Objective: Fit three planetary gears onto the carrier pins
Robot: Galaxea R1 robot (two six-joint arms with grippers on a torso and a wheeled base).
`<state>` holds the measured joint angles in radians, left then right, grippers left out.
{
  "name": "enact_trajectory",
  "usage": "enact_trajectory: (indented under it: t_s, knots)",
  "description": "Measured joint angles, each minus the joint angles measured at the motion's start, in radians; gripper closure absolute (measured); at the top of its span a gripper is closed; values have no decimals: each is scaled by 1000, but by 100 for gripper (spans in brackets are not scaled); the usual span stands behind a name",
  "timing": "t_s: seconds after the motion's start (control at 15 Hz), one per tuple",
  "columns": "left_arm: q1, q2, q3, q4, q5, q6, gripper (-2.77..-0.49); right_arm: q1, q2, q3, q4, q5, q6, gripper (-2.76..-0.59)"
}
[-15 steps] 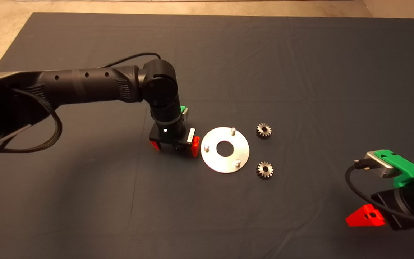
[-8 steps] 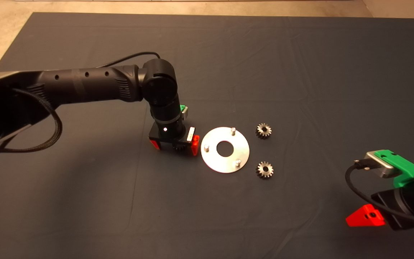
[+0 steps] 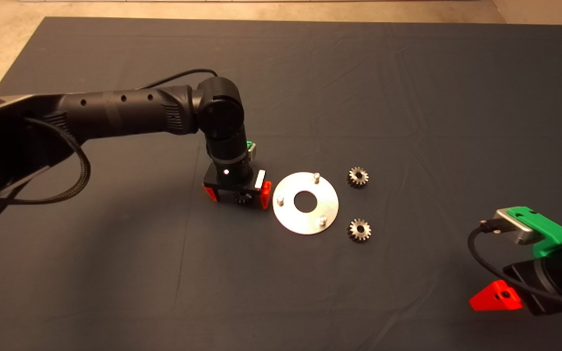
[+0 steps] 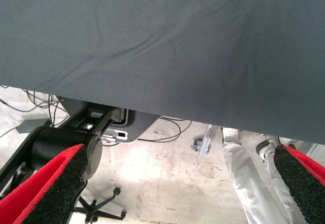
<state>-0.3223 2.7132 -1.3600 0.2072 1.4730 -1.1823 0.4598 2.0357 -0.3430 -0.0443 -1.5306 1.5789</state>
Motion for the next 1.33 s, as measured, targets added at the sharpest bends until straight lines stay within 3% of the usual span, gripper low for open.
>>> enact_trajectory:
  t_s: [0.53,1.33]
  knots:
    - [-15,2,-10,6,-9,11,-275,0,0,0,0,0,0,-274]
    - [-15,21,-12,6,-8,13,-268,0,0,0,0,0,0,-274]
